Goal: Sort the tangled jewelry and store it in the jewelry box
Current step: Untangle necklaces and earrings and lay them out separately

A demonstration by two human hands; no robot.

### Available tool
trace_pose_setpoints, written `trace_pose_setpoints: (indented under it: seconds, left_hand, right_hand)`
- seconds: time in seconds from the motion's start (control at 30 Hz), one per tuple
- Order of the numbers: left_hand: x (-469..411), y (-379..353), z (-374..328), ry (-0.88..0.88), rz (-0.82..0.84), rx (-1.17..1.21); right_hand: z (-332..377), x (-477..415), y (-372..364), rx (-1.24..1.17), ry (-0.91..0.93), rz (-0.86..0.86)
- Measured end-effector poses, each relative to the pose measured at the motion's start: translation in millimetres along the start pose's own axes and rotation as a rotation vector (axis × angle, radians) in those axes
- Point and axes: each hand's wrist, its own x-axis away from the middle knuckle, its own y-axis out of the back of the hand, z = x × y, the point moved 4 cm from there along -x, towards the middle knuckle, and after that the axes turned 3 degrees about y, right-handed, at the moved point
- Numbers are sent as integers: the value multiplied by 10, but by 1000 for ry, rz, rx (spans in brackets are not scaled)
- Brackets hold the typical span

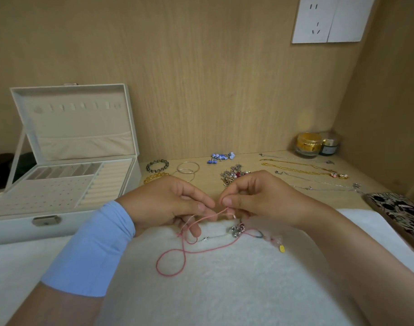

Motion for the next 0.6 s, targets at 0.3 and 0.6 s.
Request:
trace_pose_setpoints:
  seconds: [0.3, 0.6]
  left_hand:
    - [59, -23, -49, -19, -16, -36]
    - [165, 160, -115, -99, -137, -330]
  right_hand:
    - [79, -23, 131, -399, 98, -163]
    - [51, 36, 264, -168, 25, -193]
